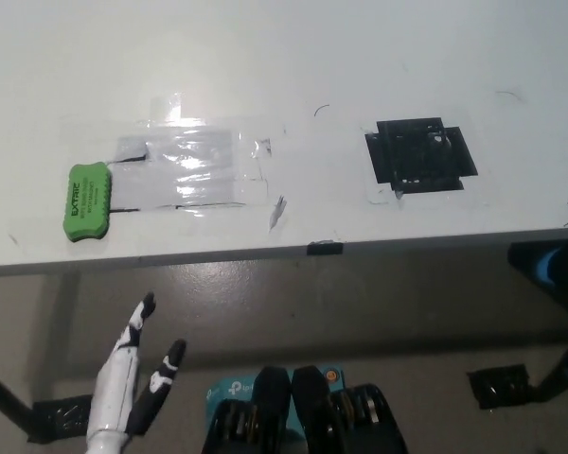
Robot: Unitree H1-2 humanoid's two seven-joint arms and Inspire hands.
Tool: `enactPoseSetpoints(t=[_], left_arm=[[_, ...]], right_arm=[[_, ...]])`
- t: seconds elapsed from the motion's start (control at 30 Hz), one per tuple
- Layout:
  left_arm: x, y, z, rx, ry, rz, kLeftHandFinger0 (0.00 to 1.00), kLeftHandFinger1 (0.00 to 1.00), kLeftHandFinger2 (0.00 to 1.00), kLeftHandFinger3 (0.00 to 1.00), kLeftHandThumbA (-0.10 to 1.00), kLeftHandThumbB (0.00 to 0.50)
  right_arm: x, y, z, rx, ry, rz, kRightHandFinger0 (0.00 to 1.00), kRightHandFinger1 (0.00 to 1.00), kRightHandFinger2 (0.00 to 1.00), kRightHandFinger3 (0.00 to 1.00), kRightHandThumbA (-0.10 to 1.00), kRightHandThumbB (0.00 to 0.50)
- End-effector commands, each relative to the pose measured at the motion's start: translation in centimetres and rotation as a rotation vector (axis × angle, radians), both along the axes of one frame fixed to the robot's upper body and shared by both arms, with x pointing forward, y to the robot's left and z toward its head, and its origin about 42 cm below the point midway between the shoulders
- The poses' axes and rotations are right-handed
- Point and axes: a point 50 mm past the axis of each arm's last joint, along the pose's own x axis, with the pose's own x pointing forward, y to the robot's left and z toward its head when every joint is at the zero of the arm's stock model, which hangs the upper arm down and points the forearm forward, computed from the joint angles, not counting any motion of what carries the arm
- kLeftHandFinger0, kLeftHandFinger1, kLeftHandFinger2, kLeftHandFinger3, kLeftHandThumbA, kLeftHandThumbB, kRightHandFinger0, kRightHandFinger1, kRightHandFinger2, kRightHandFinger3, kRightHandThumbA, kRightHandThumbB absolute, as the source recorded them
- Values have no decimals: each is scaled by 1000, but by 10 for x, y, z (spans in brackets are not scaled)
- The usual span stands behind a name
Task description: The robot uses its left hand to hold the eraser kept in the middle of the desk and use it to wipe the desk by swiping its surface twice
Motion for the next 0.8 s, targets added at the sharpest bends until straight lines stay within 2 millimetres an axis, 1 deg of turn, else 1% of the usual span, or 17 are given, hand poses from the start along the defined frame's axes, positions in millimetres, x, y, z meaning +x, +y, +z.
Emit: enactPoseSetpoints(t=[0.0,0.03,0.07,0.1,0.17,0.2,0.23,0.27,0.3,0.37,0.5,0.53,0.6,0.63,0.77], left_arm=[[0,8,-20,-300,56,19,1000,1000,1000,1000,1000,326],[1,8,-20,-302,56,18,1000,1000,1000,1000,1000,326],[2,11,-28,-314,103,31,1000,1000,1000,1000,1000,308],[5,11,-30,-317,105,32,1000,1000,1000,1000,1000,283],[10,12,-37,-350,143,43,1000,1000,1000,1000,1000,283],[11,13,-38,-381,153,53,1000,1000,1000,1000,1000,259],[13,13,-38,-418,183,70,1000,1000,1000,1000,1000,245],[14,14,-39,-429,229,85,1000,1000,1000,1000,1000,261],[16,10,-41,-444,240,77,1000,1000,1000,1000,1000,243],[17,10,-44,-459,264,83,1000,1000,1000,1000,1000,245],[19,11,-42,-484,327,110,1000,1000,1000,1000,1000,274],[19,11,-41,-494,337,114,1000,1000,1000,1000,1000,261],[19,12,-41,-521,356,124,1000,1000,1000,1000,1000,256],[20,12,-41,-566,373,136,1000,1000,1000,1000,1000,264],[21,15,-38,-650,386,153,1000,1000,1000,1000,1000,247]], right_arm=[[6,0,15,-23,-79,24,1000,1000,1000,1000,1000,6],[6,-1,15,-24,-80,24,1000,1000,1000,1000,1000,4],[6,-1,14,-18,-83,22,1000,1000,1000,1000,1000,0],[8,-2,16,-20,-85,21,1000,1000,1000,1000,1000,0],[11,-4,18,-31,-85,28,1000,1000,1000,1000,1000,0],[11,-3,18,-36,-84,31,1000,1000,1000,1000,1000,0],[12,-3,17,-28,-88,34,1000,1000,1000,1000,1000,0],[12,-3,17,-26,-89,36,1000,1000,1000,1000,1000,0],[10,-6,18,-28,-90,38,1000,1000,1000,1000,1000,0],[9,-6,19,-23,-87,44,1000,1000,1000,1000,1000,0],[10,-5,17,-20,-84,42,1000,1000,1000,1000,1000,0],[9,-5,16,-15,-80,38,1000,1000,1000,1000,1000,0],[8,-5,15,-16,-74,42,1000,1000,1000,1000,1000,0],[8,-6,15,-20,-68,46,1000,1000,1000,1000,1000,0],[9,-6,14,-23,-74,45,1000,1000,1000,1000,1000,0]])
